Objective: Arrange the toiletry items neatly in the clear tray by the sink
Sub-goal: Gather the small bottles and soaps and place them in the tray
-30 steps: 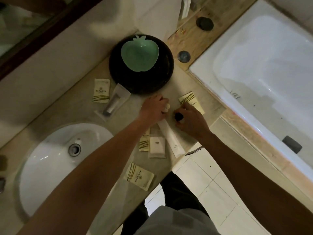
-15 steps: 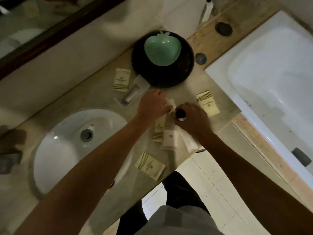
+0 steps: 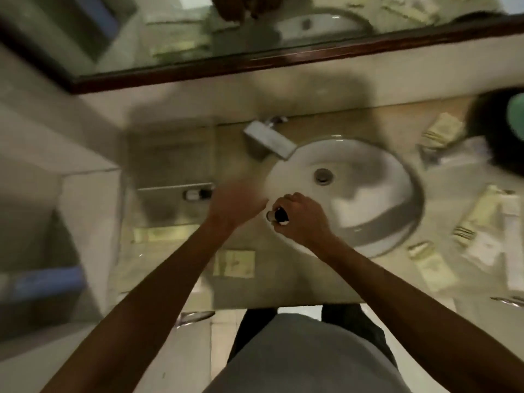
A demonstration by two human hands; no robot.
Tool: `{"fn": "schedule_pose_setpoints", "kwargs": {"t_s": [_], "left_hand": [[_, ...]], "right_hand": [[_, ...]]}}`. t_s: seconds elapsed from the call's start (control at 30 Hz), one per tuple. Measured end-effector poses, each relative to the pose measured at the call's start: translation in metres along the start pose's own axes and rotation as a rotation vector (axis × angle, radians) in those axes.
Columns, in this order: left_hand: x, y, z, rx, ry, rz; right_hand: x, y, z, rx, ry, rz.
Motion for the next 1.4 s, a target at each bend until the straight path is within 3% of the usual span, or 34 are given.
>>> {"fn": "schedule_pose_setpoints", "kwargs": {"t_s": [0.2, 0.37, 0.57, 0.9, 1.07, 1.4], "left_hand": [[0.040, 0.009, 0.162, -0.108, 0.156, -0.007], [0.032, -0.006, 0.210, -0.202, 0.171, 0.023], [0.006, -0.021, 0.217, -0.204, 0.122, 0.001], [0.012, -0.021, 0.242, -0.199, 0.118, -0.050], [0.033, -0.029, 0.232, -0.168, 0.011, -0.097], [0.041, -0.055, 0.191, -0.083, -0.015, 0.019]], "right_hand": [[-0.055, -0.065, 0.117, 0.057, 0.116, 0.075], [-0.084, -0.099, 0.147, 0.065, 0.141, 0.090], [-0.096, -0.132, 0.159, 0.107, 0.251, 0.160], [-0.115, -0.144, 0.155, 0.212, 0.235, 0.071], [-0.123, -0.142, 0.160, 0.212, 0.236, 0.032], [-0.120, -0.132, 0.158, 0.277, 0.290, 0.049]]}}
Point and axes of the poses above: each hand's wrist, its own x-axis away from the middle knuckle, its own y-axis out of the back of the hand, z = x × y, the point moved 10 cm from there along -x, towards the middle knuckle, and after that the axes turned 1 degree about x, right-handed, at the moved point
